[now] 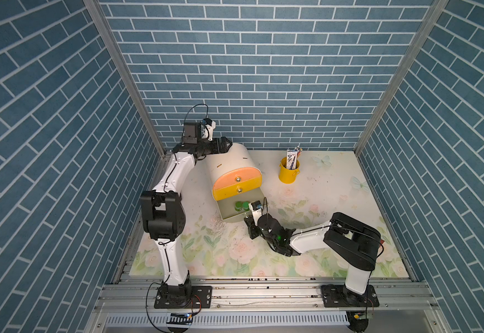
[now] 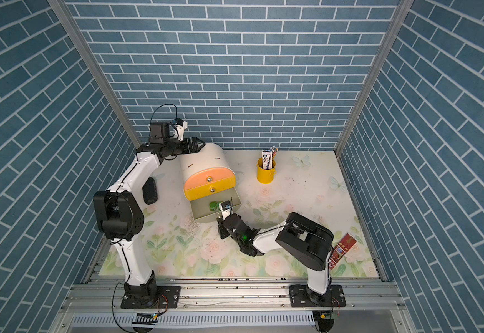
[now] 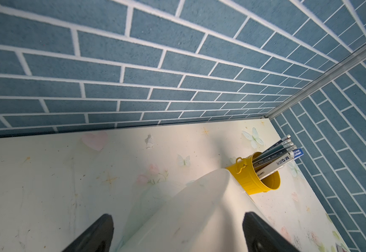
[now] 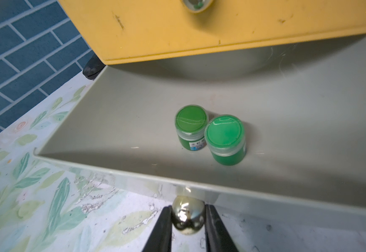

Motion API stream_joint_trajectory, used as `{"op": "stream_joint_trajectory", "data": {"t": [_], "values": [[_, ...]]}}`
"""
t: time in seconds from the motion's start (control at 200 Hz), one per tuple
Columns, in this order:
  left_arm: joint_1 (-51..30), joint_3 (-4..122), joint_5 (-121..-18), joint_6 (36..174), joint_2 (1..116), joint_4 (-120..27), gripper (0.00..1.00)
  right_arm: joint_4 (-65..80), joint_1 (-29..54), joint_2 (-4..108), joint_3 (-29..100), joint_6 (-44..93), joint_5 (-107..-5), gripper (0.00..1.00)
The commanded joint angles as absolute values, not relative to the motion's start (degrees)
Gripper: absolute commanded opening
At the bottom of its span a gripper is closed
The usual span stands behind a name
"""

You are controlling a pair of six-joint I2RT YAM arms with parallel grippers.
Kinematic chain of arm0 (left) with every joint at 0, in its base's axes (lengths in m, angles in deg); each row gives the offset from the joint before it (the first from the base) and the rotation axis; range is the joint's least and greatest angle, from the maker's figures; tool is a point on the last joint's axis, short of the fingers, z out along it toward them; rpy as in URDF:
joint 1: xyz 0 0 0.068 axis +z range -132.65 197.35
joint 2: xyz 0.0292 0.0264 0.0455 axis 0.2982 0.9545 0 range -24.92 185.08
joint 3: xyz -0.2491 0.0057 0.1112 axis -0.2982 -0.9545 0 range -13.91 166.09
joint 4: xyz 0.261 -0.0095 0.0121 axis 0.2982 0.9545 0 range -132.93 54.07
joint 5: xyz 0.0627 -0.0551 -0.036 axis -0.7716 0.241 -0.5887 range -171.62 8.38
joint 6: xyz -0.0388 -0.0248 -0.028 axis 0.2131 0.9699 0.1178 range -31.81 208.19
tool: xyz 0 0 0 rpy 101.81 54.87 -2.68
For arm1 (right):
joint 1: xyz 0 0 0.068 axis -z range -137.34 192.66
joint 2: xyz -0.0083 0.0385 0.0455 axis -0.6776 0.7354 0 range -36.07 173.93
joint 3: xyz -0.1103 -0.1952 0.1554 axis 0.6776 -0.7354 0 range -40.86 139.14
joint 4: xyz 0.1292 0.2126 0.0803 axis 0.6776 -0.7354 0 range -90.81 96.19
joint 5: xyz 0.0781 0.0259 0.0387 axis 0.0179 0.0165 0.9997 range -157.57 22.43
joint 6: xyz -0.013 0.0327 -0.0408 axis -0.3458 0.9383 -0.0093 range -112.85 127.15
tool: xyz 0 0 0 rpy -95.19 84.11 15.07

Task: Put the paint cans in the drawer according to color
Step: Close the drawer in the storage box.

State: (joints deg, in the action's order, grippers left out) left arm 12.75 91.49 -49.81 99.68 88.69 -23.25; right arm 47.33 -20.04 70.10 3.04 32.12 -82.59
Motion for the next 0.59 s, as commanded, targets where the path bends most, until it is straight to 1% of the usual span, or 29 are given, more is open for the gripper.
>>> {"op": "stream_joint_trajectory", "data": {"t": [0.0,0.59], "values": [[12.6,90.2,-47.5,99.4,89.4,-22.3,0.97,47.8,-19.0,70.9,5.3,30.0,-83.2,0.24],[12.6,90.2,-46.6,98.7,89.4,-22.5,0.98,47.5,-17.4,75.7,11.1,28.6,-83.4,0.24]]}}
